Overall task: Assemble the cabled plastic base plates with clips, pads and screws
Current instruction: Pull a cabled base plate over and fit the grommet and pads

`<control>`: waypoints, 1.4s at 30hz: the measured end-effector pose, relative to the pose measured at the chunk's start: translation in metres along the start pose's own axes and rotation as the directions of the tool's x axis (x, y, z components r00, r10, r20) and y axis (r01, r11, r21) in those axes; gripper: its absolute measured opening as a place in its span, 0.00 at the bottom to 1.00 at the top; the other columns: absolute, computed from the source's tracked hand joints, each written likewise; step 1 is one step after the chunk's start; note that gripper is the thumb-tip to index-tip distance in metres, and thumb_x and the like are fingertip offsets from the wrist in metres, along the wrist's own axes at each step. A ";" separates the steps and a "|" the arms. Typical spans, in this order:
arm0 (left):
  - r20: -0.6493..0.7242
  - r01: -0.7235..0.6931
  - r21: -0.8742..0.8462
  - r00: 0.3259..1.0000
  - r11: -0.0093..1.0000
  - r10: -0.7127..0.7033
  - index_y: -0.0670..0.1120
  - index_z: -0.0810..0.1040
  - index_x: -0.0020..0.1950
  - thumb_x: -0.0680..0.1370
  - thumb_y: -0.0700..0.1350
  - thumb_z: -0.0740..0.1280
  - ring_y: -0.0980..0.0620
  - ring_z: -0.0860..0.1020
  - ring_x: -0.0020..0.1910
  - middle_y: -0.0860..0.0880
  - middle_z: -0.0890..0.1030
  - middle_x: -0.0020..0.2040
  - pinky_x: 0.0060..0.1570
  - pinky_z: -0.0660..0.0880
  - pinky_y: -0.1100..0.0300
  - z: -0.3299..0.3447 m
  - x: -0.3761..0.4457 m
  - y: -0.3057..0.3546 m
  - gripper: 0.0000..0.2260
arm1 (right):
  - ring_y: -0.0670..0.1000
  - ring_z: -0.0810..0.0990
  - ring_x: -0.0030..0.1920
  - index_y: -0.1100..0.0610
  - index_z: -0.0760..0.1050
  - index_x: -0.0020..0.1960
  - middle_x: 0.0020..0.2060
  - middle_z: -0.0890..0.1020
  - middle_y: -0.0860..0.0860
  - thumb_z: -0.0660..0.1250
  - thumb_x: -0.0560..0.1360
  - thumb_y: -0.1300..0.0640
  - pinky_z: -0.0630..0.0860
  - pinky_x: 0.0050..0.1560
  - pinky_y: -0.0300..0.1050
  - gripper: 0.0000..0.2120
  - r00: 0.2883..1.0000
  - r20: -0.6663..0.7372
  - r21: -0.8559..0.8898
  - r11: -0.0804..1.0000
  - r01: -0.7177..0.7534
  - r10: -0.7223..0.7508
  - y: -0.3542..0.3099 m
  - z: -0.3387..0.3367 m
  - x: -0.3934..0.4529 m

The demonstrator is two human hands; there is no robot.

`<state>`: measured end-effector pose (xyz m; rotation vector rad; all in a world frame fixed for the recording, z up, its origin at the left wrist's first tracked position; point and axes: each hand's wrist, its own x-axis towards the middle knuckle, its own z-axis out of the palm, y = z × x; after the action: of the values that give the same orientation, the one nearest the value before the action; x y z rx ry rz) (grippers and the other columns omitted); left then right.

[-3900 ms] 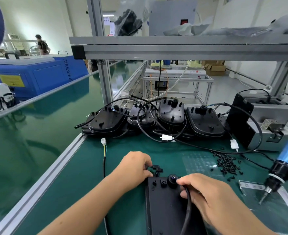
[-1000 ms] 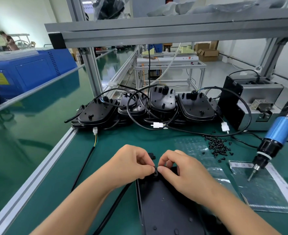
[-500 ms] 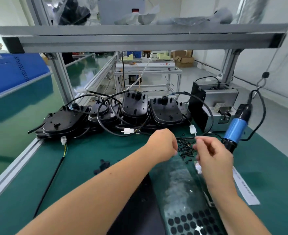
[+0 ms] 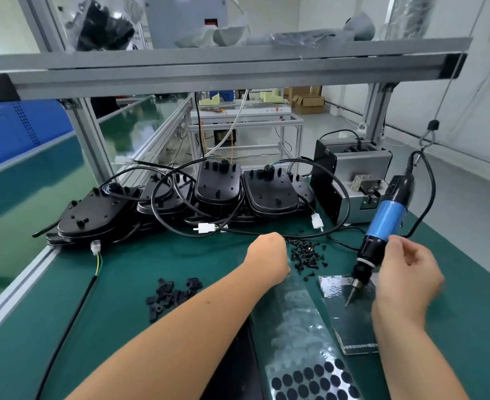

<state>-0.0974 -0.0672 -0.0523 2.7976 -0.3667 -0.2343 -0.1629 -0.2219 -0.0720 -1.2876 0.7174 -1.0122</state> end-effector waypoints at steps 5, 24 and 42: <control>0.012 -0.030 -0.206 0.999 0.978 0.033 0.45 0.77 0.43 0.77 0.41 0.68 0.50 0.74 0.36 0.45 0.78 0.40 0.39 0.77 0.59 -0.010 -0.011 0.007 0.03 | 0.50 0.74 0.37 0.57 0.75 0.52 0.38 0.75 0.48 0.68 0.72 0.43 0.72 0.41 0.47 0.18 0.914 0.237 -0.095 0.944 -0.315 0.329 -0.008 0.008 0.012; 0.203 0.237 -0.823 0.972 -0.517 0.122 0.36 0.84 0.36 0.68 0.36 0.68 0.53 0.77 0.31 0.42 0.81 0.38 0.26 0.74 0.68 -0.056 -0.118 -0.024 0.06 | 0.45 0.75 0.31 0.56 0.70 0.48 0.34 0.78 0.48 0.68 0.76 0.55 0.74 0.36 0.41 0.08 0.762 0.646 0.697 0.448 -0.560 -0.051 -0.109 0.047 -0.064; 0.186 0.077 -0.737 0.978 -0.671 -0.092 0.32 0.79 0.46 0.73 0.35 0.67 0.52 0.79 0.31 0.39 0.82 0.38 0.28 0.76 0.67 -0.046 -0.131 -0.020 0.06 | 0.45 0.74 0.33 0.57 0.69 0.51 0.35 0.77 0.49 0.70 0.73 0.54 0.75 0.36 0.41 0.13 0.749 0.658 0.665 0.522 -0.534 -0.072 -0.101 0.047 -0.081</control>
<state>-0.2086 -0.0003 -0.0003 0.5492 0.2542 -0.3298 -0.1747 -0.1268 0.0270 -0.5323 -0.1552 -0.4757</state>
